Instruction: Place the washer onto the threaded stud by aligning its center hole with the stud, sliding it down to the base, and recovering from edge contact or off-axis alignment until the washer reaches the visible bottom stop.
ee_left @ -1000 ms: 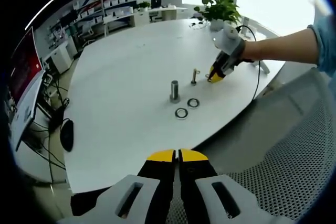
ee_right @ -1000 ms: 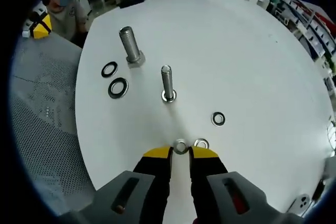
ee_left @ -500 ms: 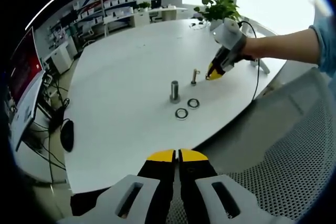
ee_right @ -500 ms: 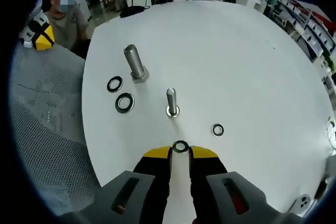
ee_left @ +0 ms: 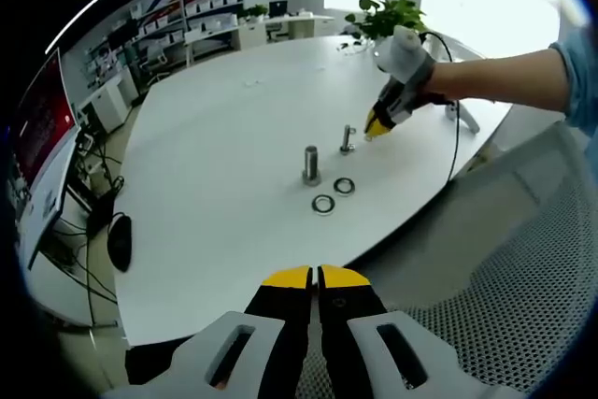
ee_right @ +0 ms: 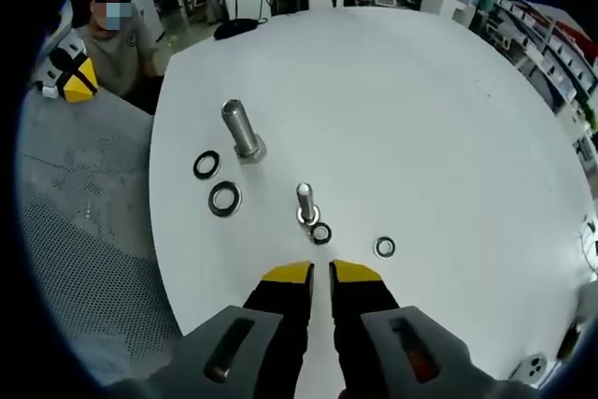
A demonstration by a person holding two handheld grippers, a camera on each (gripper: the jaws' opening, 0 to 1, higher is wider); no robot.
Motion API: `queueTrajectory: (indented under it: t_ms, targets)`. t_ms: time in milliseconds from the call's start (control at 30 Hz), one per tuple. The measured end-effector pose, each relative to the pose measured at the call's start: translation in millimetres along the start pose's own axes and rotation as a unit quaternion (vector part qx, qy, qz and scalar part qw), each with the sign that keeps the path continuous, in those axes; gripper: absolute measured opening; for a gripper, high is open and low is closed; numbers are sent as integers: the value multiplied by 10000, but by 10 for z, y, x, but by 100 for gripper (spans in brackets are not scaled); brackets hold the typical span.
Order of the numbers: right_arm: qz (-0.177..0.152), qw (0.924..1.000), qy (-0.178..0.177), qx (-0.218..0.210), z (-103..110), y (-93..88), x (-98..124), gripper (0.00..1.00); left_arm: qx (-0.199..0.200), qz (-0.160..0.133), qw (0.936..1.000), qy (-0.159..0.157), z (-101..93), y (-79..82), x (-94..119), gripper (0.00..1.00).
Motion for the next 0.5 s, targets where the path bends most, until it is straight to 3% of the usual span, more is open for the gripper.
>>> queueTrajectory:
  t_ms: [133,500]
  targets:
    - [106,9998,80,164,28,31,-82,18,-3,8,10000,-6,-2,-1,-1,0]
    - [295,9985,227,398,-16,85,-278,20,14,67,10000,-17,-4,-20,-6,0]
Point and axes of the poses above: the point that each gripper's makers call its tool centre point, and the gripper's own axes: x roughly backward along the fingers, z roughly to its left, y roughly out of its top, the point moved 1 cm from there along x, roughly backward along the fingers, and after that the axes turned 8 degrees about z, right-handed, at the moved point
